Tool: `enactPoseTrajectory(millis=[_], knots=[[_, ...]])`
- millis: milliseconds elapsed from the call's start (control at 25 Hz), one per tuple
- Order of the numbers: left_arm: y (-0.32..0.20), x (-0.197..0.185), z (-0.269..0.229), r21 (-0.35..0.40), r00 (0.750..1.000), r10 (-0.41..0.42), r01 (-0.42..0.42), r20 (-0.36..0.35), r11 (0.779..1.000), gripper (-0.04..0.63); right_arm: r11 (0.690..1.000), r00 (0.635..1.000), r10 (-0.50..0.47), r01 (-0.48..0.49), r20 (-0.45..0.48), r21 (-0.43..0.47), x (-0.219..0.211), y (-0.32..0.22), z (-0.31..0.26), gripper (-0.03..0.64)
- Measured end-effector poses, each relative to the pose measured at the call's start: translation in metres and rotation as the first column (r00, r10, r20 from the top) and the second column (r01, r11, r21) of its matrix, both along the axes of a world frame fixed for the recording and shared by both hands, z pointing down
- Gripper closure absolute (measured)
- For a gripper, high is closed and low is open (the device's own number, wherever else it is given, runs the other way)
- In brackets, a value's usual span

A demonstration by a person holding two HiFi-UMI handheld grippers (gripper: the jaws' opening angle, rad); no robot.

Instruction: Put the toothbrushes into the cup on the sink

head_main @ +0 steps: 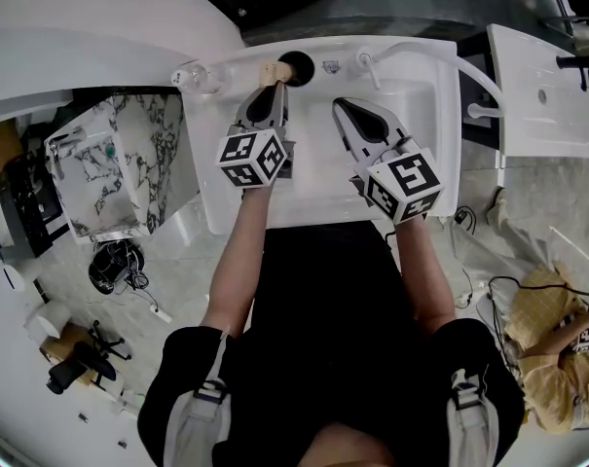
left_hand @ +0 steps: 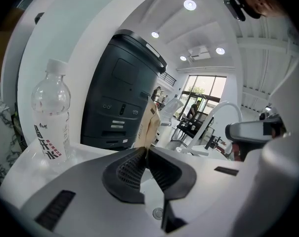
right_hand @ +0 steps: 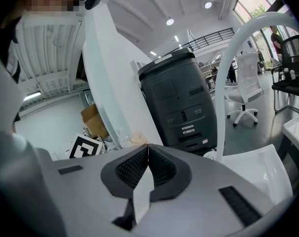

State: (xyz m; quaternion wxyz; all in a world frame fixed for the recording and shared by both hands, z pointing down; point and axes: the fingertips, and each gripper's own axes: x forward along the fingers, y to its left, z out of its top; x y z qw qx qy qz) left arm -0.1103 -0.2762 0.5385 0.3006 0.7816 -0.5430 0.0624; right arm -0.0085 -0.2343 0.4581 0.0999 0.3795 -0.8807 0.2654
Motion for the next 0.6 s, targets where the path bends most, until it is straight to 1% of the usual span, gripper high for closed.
enactPoseTrajectory(millis=[360,600], knots=[[0.0008,-0.0011,0.0013,-0.01,1.0,0.006,-0.006,0.002,1.0,0.578,1.0,1.0,-0.006,0.006,0.0,0.002,-0.0002,0.0006,-0.0015,0.588],[0.0012,-0.0006,-0.0007,-0.002,1.0,0.007,-0.007,0.004,1.0,0.578,1.0,1.0,-0.003,0.003,-0.001,0.004,0.0015,0.0004,-0.0025,0.587]])
